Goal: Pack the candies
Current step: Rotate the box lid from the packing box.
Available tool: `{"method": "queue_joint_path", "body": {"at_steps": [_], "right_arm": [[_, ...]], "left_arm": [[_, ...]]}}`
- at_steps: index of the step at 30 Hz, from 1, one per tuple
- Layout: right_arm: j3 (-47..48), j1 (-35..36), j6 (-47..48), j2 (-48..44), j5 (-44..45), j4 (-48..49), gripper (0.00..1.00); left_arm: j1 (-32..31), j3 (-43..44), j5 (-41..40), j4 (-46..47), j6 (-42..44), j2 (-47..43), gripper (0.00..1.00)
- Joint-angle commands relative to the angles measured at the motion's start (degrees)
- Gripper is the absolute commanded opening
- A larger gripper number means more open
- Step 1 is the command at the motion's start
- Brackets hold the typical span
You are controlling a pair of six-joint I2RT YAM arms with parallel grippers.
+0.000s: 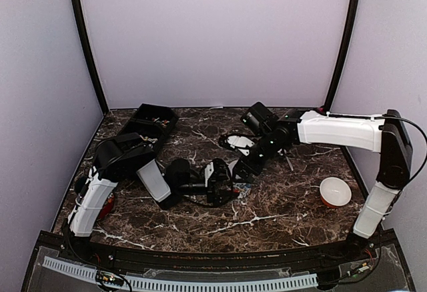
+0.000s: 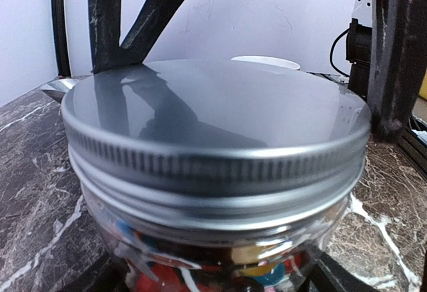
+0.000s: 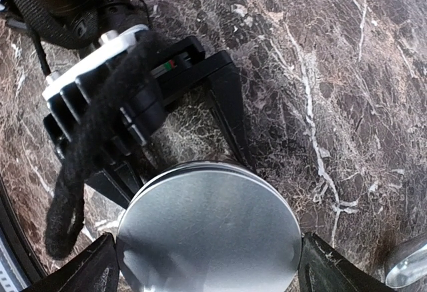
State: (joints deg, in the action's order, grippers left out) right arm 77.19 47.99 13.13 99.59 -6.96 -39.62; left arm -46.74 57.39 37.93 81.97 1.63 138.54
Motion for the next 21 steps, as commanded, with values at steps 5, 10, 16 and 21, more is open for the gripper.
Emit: {"method": "queue_joint_path", "body": {"at_steps": [5,10,16,21], "right_arm": [[-2.2,0.2,-9.2,-1.6,4.9,3.8,0.90],[-2.4,0.3,-13.1,-0.7,5.2,5.3,0.91],[-3.0,0.3,-15.5,-1.0,6.3,6.5,0.92],[-4.0,1.1,-15.5,-1.5,6.0,7.5,0.98]], "left_arm": [[0.9,-2.8,-7.2,-6.9,-1.6,-0.2,0.79],[0.9,-3.0,-8.7,-7.1,-1.2,-0.2,0.79],[0.9,-3.1,-9.6,-7.1,-1.0,-0.3,0.79],[0.9,-3.0,-10.1,-7.2,-0.8,-0.2,0.79]]}}
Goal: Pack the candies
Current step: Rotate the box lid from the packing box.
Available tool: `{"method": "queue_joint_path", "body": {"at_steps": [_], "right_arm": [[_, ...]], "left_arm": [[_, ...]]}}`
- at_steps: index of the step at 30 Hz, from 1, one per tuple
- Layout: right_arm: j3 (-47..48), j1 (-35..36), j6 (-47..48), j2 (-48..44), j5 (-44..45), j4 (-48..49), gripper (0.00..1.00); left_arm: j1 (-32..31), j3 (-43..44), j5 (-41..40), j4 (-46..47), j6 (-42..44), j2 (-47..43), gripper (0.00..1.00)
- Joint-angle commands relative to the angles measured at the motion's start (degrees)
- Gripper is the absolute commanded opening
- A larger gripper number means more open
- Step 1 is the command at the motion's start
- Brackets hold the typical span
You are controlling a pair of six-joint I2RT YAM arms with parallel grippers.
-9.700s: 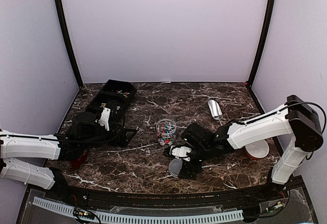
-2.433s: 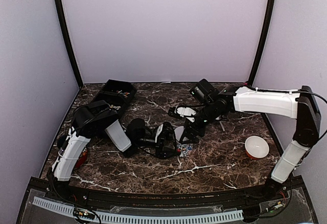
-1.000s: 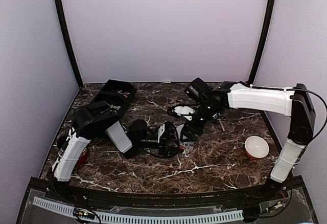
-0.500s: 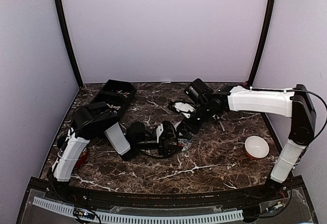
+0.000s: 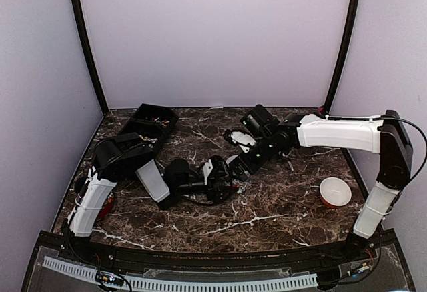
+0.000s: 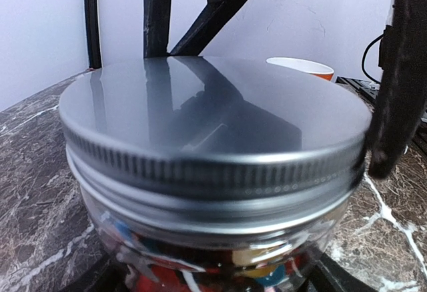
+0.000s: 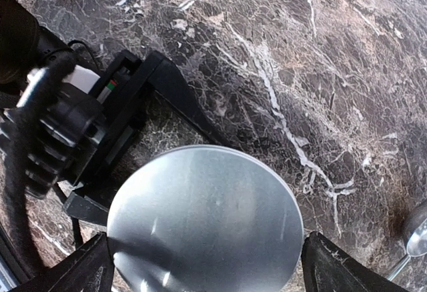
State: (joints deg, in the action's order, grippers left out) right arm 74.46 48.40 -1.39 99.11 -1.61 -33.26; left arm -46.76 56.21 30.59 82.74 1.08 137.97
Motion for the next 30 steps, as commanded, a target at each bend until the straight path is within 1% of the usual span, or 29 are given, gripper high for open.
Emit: {"method": "queue_joint_path", "body": {"at_steps": [1,4,10,17,24,26,28,30], "right_arm": [[-1.4,0.7,-1.0,-1.3,0.4,1.3,0.99],[-2.0,0.7,-0.6,-2.0,-0.6,1.4,1.00],[-3.4,0.8,0.6,-4.0,-2.3,1.1,0.98],[-5.2,0.6,3.4,-7.3,-2.6,-1.6,0.98],[-7.6,-0.5,11.3,-13.4,-3.9,-6.9,0.98],[-8.0,-0.6,14.3,-15.1,-4.5,-7.3,0.97],[-10.0,-0.8,18.0,-16.6,-5.8,-6.3,0.98],[-10.5,-0.8,21.5,-17.5,-8.7,-5.6,0.97]], "left_arm": [[0.9,-1.8,-2.8,-8.1,-0.2,0.4,0.79],[0.9,-1.8,-2.8,-8.1,-0.1,0.5,0.79],[0.9,-1.4,-2.1,-8.2,-0.2,0.8,0.80],[1.0,-1.7,0.2,-7.0,-0.2,0.8,0.80],[1.0,-1.1,7.7,-6.5,0.1,1.3,0.81],[1.0,-0.6,10.9,-6.5,0.0,1.6,0.80],[1.0,0.0,16.2,-6.6,-0.1,2.2,0.80],[1.0,0.8,20.4,-6.9,-0.3,2.8,0.80]]}}
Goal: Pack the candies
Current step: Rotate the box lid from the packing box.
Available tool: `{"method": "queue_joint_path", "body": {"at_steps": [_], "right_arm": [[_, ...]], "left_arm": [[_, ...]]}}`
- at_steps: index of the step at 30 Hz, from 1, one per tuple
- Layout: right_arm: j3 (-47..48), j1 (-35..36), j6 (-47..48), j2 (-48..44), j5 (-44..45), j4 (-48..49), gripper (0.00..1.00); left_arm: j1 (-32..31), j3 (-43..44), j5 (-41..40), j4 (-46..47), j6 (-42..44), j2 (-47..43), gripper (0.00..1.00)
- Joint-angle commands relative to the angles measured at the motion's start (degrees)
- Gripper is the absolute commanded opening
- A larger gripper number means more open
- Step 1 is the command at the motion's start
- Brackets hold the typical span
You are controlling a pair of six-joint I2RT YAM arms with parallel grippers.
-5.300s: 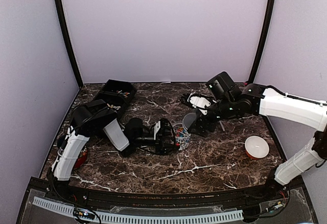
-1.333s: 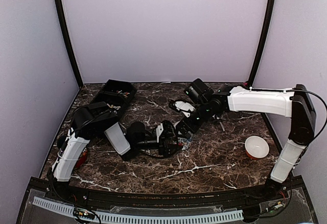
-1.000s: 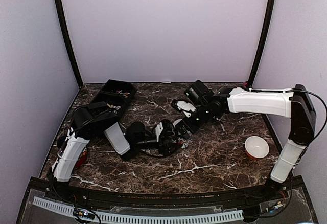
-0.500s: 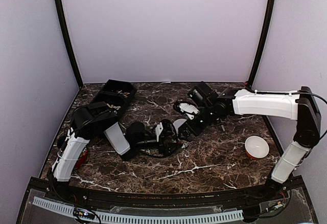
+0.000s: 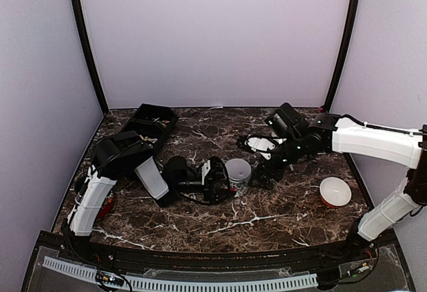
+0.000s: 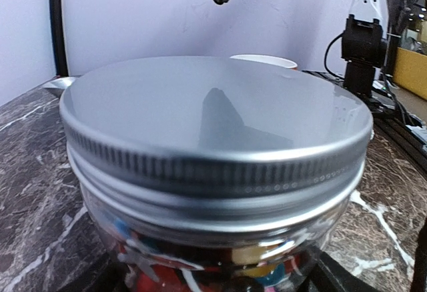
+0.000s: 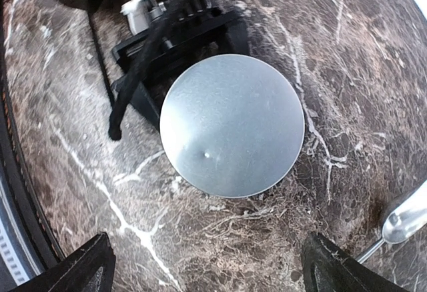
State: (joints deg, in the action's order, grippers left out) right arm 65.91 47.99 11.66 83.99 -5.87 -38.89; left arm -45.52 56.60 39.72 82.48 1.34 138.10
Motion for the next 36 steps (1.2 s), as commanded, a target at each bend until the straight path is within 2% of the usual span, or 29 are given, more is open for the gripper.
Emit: {"method": "queue_joint_path", "body": {"at_steps": [1,4,8,14,22,36], "right_arm": [[-1.9,-0.4,10.3,-2.6,-5.8,0.3,0.97],[-2.7,-0.3,18.7,-2.7,-11.3,1.0,0.97],[-4.1,-0.3,25.6,-3.4,-15.7,4.3,0.97],[-3.0,-0.6,30.4,-1.1,-16.9,5.8,0.97],[-0.3,-1.5,32.5,5.3,-21.2,5.5,0.97],[3.1,-2.3,30.5,9.0,-22.5,7.0,0.97]], "left_arm": [[-0.3,0.8,13.1,-6.6,-0.7,3.0,0.80],[-0.3,1.6,18.3,-5.8,-1.6,3.8,0.80],[-0.3,2.5,23.2,-4.0,-3.5,4.8,0.80],[-0.3,3.4,26.4,-2.8,-5.0,5.6,0.80],[-0.3,3.5,25.6,-3.1,-5.0,5.6,0.80],[-0.4,3.8,25.1,-3.8,-4.8,5.7,0.79]]}}
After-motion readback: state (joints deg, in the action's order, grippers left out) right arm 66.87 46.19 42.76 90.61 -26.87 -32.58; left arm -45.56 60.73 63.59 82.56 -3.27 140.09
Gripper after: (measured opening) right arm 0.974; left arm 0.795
